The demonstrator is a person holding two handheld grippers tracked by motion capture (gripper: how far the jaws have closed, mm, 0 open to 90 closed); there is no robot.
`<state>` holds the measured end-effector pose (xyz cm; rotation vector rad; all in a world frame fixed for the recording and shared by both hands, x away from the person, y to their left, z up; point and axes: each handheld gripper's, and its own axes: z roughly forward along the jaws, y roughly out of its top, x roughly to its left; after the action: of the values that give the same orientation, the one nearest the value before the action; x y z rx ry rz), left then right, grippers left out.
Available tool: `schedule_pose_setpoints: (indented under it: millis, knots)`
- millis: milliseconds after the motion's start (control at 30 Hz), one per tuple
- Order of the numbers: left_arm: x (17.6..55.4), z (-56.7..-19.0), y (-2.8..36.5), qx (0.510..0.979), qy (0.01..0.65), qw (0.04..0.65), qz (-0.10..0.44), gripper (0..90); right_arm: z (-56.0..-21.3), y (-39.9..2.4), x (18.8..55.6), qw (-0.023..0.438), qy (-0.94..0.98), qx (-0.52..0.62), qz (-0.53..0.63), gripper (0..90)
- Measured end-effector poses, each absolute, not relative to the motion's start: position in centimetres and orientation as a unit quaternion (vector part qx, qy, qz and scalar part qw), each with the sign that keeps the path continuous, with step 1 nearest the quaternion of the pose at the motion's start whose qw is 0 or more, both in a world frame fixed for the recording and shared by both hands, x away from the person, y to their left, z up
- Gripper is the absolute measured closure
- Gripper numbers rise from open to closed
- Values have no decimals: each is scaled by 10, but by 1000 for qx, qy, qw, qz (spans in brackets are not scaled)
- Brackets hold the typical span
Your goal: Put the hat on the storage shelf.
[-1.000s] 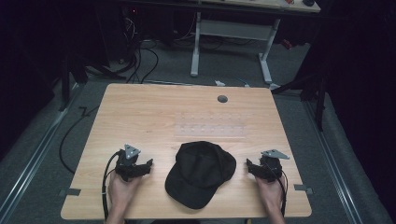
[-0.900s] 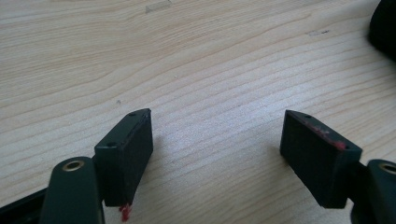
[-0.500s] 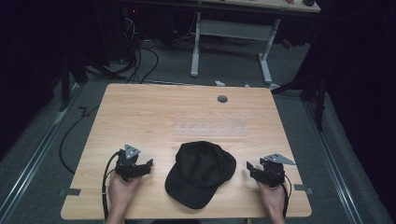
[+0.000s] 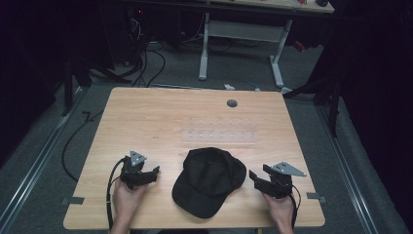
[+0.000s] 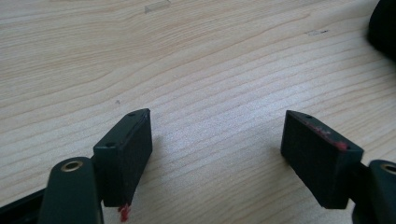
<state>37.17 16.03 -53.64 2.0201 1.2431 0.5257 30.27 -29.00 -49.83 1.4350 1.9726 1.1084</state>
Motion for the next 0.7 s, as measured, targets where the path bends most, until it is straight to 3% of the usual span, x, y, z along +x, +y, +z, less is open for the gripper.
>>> schedule_pose_setpoints:
  millis: [700]
  knots:
    - [372,-536,160,779,480,349,203,252,-462,-248,310,207,752,455,430,347]
